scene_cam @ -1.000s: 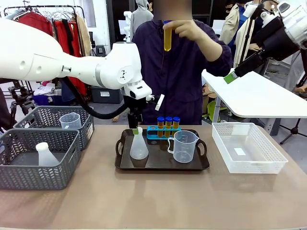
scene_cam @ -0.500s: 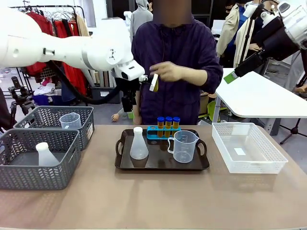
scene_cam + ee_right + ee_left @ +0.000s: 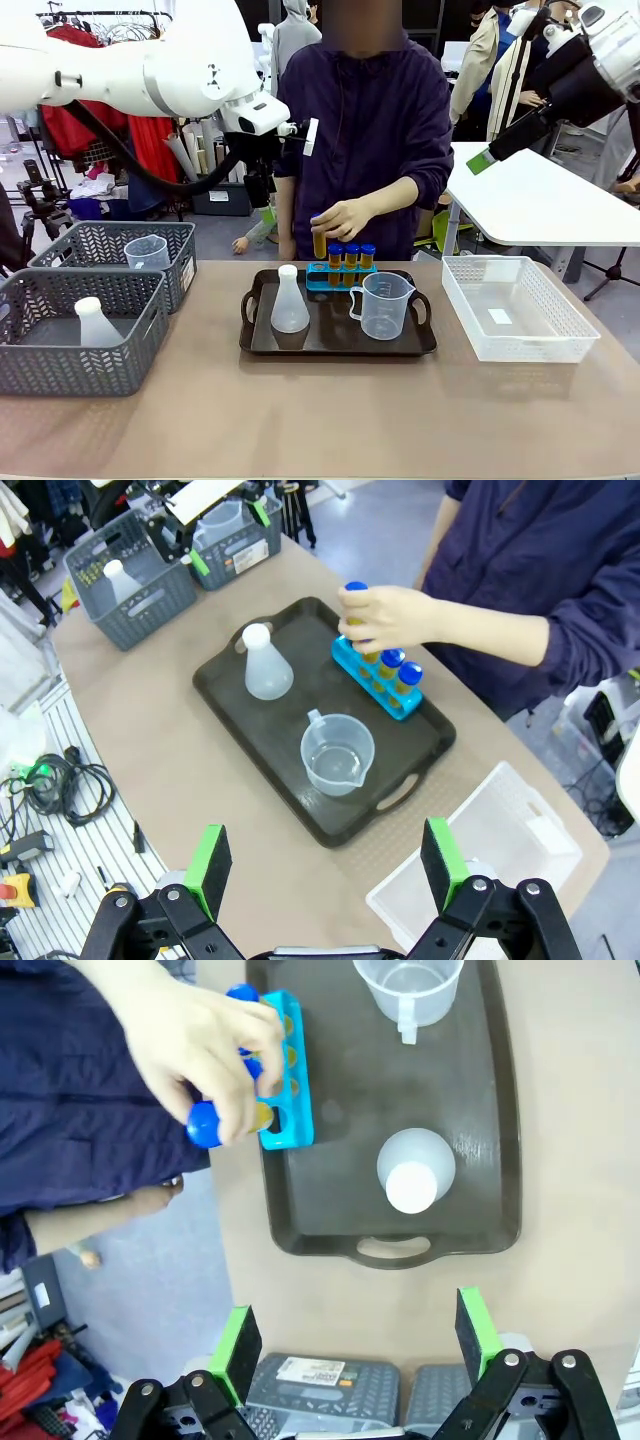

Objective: Prepare the laboratory tools.
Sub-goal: Pick up one Small flask and place it on the Handle tray.

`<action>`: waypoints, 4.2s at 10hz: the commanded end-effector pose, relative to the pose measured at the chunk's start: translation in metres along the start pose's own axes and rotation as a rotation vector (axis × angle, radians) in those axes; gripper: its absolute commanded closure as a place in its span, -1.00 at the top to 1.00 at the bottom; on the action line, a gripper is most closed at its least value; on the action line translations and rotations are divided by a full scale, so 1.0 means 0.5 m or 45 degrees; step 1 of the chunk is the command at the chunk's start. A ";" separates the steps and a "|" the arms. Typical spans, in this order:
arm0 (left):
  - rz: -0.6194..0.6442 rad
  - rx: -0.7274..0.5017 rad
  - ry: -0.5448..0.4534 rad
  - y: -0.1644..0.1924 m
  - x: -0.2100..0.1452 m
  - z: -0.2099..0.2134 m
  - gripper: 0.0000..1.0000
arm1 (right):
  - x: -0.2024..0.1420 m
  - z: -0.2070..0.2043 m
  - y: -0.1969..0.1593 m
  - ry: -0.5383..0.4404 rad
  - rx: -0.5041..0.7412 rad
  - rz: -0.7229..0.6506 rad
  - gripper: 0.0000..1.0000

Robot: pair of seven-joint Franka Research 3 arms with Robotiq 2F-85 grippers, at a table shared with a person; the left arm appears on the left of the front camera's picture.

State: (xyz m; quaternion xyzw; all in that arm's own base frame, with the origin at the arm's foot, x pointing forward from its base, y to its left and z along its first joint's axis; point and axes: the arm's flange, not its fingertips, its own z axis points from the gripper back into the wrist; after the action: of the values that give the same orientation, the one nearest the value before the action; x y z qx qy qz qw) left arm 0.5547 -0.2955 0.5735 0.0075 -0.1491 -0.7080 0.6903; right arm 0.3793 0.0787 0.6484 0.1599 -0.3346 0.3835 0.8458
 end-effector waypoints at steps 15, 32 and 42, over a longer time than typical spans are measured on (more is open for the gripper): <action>0.000 0.000 0.000 0.000 0.000 0.000 1.00 | 0.001 0.002 -0.002 -0.021 0.024 0.000 1.00; 0.457 0.050 -0.235 0.013 -0.342 0.393 1.00 | 0.001 0.002 -0.002 -0.021 0.024 0.000 1.00; 0.332 -0.126 -0.576 -0.059 -0.370 0.296 1.00 | 0.001 0.002 -0.002 -0.021 0.024 0.000 1.00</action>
State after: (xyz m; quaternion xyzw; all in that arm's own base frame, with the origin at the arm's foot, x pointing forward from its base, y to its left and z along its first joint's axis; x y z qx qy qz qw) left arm 0.5135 -0.0877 0.6743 -0.2048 -0.2453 -0.5959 0.7367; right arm 0.3794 0.0784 0.6483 0.1598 -0.3346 0.3832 0.8460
